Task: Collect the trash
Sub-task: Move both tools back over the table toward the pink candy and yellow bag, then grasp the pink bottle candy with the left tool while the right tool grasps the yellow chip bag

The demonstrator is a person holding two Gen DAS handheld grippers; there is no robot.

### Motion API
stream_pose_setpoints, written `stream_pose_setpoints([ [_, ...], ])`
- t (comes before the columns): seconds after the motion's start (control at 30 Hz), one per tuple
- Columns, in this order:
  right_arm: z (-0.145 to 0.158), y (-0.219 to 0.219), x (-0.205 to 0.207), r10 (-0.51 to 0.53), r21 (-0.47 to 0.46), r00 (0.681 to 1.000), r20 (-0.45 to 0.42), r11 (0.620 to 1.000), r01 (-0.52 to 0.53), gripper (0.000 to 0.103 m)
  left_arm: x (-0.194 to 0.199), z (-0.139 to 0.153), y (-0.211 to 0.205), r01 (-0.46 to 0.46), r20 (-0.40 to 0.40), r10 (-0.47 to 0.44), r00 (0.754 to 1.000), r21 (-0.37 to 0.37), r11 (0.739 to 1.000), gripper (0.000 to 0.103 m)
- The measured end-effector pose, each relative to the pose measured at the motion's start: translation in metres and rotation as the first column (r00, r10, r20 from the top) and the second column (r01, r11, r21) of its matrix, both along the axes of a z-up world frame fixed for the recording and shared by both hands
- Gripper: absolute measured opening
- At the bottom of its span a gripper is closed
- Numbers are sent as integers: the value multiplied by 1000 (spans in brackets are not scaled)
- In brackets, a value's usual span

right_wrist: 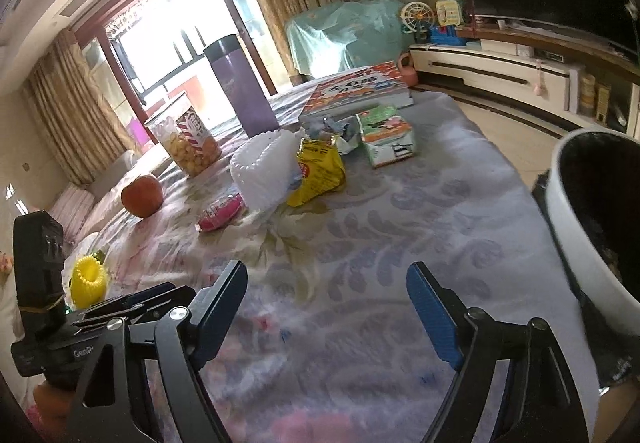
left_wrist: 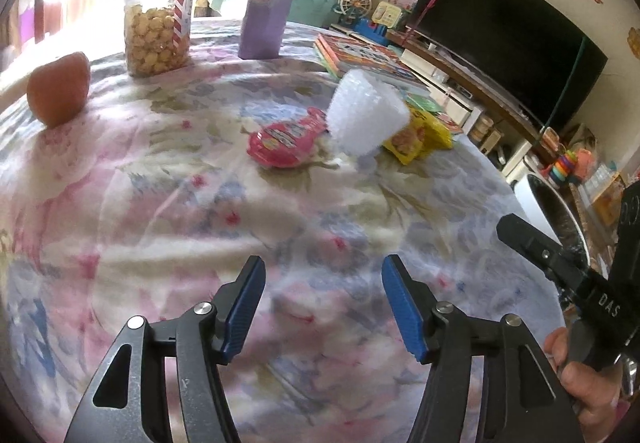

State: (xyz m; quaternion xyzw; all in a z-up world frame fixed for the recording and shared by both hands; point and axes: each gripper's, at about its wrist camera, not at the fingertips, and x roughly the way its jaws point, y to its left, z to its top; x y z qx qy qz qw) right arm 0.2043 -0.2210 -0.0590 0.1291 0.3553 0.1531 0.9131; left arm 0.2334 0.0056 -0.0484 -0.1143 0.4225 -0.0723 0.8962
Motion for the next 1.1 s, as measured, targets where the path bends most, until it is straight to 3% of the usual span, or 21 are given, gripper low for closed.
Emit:
stream_pose_setpoints([
  [0.37, -1, 20, 39, 20, 25, 1000, -5, 1000, -20, 65, 51, 3, 20, 27, 30, -29, 999, 50, 998, 70],
  [0.8, -6, 33, 86, -48, -13, 999, -15, 999, 48, 65, 111, -22, 15, 158, -7, -158, 987, 90, 983, 71],
  [0.9, -8, 37, 97, -50, -21, 999, -13, 999, 50, 58, 117, -27, 11, 175, -7, -176, 984, 103, 979, 68],
  [0.97, -12, 39, 102, -47, -28, 999, -25, 999, 46, 41, 118, -28, 9, 196, -3, -197, 980, 107, 975, 44],
  [1.1, -14, 38, 102, -36, -18, 999, -28, 999, 36, 40, 115, -27, 10, 198, 7, -200, 980, 102, 975, 43],
])
